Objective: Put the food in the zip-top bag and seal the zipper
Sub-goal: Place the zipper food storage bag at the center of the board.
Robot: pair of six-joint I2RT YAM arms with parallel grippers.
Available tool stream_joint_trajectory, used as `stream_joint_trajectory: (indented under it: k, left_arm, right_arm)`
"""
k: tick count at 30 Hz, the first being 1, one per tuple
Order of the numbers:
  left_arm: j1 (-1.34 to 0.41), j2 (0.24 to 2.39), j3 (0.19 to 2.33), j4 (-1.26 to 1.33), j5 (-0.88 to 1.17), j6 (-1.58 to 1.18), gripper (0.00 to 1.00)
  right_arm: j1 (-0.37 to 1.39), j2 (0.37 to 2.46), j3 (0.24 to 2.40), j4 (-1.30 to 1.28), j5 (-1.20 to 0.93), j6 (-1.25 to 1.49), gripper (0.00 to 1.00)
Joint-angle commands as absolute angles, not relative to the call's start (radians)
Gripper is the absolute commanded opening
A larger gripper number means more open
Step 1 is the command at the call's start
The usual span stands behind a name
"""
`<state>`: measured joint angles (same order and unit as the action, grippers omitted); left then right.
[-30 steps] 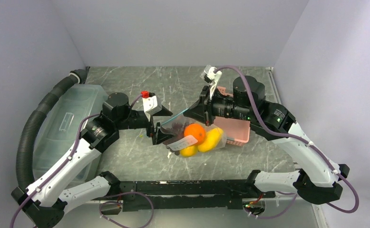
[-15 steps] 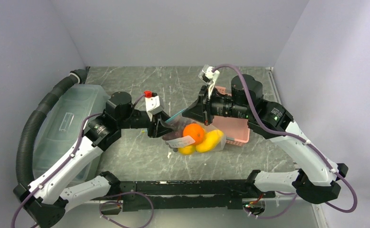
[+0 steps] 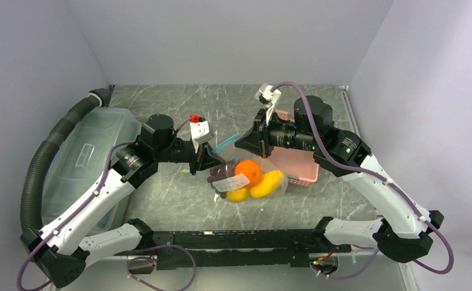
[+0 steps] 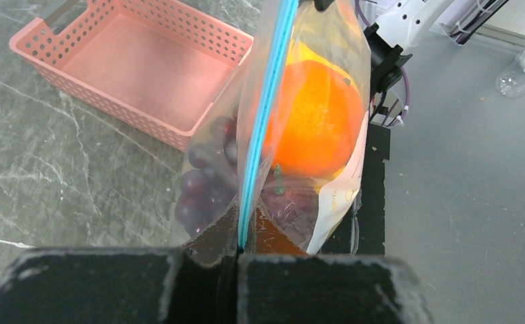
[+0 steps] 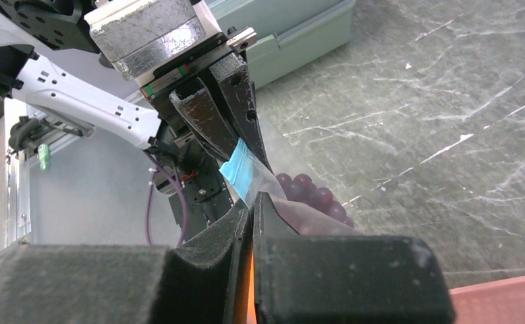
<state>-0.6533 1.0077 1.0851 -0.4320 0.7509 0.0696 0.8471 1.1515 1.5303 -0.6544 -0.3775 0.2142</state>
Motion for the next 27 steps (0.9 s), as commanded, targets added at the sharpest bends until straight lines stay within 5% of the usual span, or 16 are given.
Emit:
stream_joint_trajectory:
  k: [1,11,27]
  left_arm:
    - [-0.651,0.989,1.130,-0.407,0.707,0.071,0.00]
    - [-0.652,0.996,1.179,-0.445,0.487,0.067,0.00]
    - [-0.652,1.141,1.307,-0.449,-0.043,0.170,0.00]
  right_arm:
    - [0.824,1.100,1.526,-0.566,-0.384,0.226,0.10]
    - [0.763,1.011,1.504,-0.634,-0.245,0.172,0.50]
    - [0.758,0.853,1.268,-0.608,-0.136,0.166,0.57]
